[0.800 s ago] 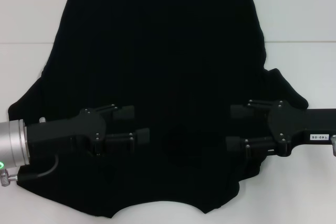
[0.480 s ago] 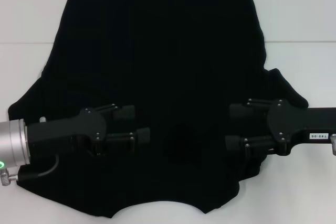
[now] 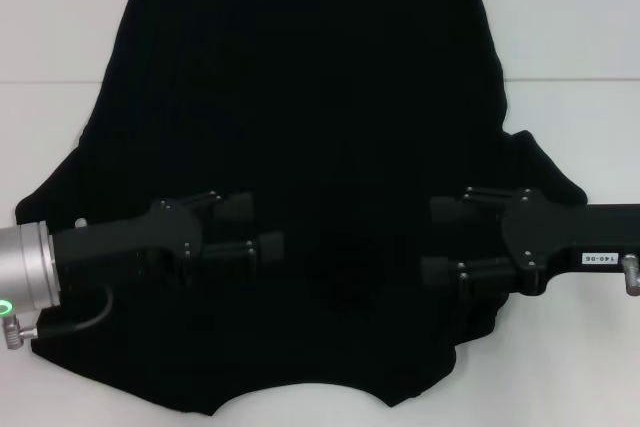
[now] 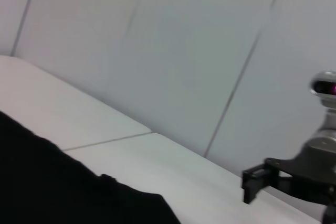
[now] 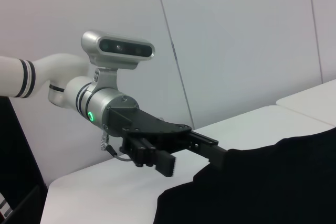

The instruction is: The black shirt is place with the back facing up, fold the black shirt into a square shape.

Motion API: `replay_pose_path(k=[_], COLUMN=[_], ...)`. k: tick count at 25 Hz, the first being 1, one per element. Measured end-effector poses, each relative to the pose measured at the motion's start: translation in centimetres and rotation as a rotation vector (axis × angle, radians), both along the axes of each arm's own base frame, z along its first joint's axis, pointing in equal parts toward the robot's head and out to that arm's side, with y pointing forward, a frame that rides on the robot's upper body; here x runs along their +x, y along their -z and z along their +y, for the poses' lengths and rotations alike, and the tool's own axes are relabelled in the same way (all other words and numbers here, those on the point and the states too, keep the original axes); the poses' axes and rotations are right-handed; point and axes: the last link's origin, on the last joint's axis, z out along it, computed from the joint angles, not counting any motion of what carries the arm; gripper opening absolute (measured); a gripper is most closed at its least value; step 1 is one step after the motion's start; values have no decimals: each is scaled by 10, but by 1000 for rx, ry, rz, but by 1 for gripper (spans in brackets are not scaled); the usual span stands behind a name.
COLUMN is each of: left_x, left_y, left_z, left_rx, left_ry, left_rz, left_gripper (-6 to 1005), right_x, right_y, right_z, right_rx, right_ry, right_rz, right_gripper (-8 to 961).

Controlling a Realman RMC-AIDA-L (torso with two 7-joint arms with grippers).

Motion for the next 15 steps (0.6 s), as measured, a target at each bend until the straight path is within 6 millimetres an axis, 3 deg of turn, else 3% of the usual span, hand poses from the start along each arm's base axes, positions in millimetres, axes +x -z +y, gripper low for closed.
replay_pose_path(k=[7, 11, 15], left_x=[-21, -47, -61], left_y=[-14, -35, -52], left_z=[20, 29, 31], left_rx=[82, 120, 140], left_ry=[-245, -437, -523], left_rz=[-2, 54, 123], left_gripper=[875, 874, 873], right_x=[-5, -10, -15], right_y=[7, 13, 18], right_z=[3, 6, 8], right_rx=[7, 9, 10], right_ry=[1, 4, 4], right_rz=[4, 4, 5], right_gripper=[912, 911, 909])
